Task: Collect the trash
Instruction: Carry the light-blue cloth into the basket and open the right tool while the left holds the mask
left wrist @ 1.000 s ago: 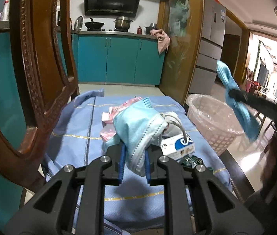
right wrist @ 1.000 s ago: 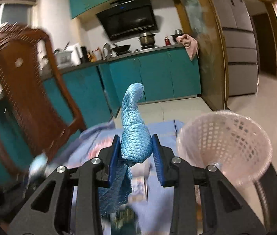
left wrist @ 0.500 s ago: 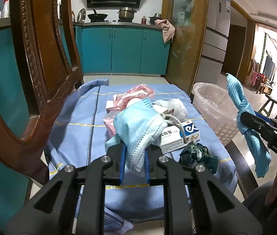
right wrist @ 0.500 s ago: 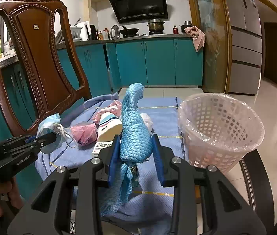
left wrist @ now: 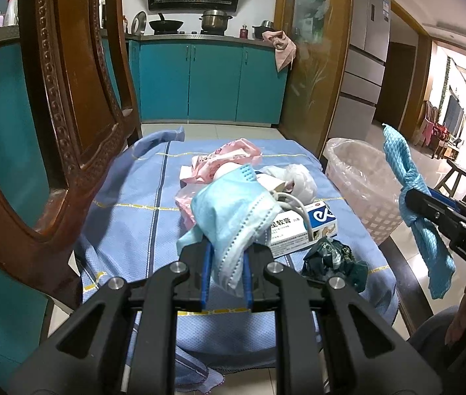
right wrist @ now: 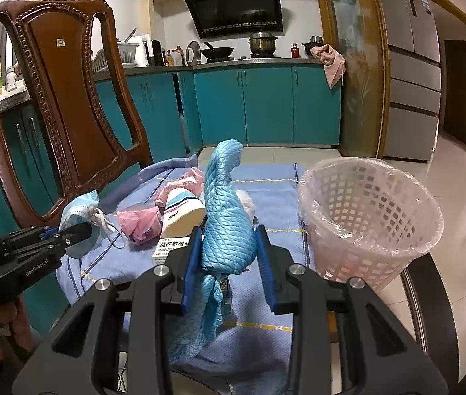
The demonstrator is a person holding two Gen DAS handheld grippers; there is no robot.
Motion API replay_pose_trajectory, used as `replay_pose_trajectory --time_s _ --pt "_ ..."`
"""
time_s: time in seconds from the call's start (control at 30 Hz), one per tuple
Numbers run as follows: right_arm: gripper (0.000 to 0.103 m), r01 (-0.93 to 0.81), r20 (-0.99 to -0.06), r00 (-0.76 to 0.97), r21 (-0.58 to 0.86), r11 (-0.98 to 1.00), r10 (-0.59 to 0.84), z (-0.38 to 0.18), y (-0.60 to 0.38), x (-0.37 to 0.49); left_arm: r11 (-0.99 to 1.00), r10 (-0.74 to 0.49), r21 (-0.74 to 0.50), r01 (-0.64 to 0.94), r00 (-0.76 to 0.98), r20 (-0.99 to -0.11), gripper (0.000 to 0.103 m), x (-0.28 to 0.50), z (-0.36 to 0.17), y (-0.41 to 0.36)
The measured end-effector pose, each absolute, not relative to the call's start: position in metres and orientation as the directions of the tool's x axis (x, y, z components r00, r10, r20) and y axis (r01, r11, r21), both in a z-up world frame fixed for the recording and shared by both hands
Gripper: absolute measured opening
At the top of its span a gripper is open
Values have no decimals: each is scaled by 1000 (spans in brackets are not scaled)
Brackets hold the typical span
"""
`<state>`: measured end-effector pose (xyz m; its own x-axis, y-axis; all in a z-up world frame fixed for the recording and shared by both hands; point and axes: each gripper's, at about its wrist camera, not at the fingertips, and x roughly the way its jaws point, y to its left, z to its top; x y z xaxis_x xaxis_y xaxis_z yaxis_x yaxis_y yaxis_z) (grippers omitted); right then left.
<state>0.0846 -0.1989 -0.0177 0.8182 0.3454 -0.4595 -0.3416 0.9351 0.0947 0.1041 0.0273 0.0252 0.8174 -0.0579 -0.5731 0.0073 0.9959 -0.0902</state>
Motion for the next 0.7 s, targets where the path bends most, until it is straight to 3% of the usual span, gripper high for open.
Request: replay_pose_trajectory --time_s 0.47,0.7 --pt "33 -343 -462 816 98 934 348 -18 -199 87 996 -58 -89 9 816 -575 16 105 25 27" --pt "33 -195 -381 895 133 972 232 6 -244 130 996 -58 -88 9 816 -575 16 106 24 27"
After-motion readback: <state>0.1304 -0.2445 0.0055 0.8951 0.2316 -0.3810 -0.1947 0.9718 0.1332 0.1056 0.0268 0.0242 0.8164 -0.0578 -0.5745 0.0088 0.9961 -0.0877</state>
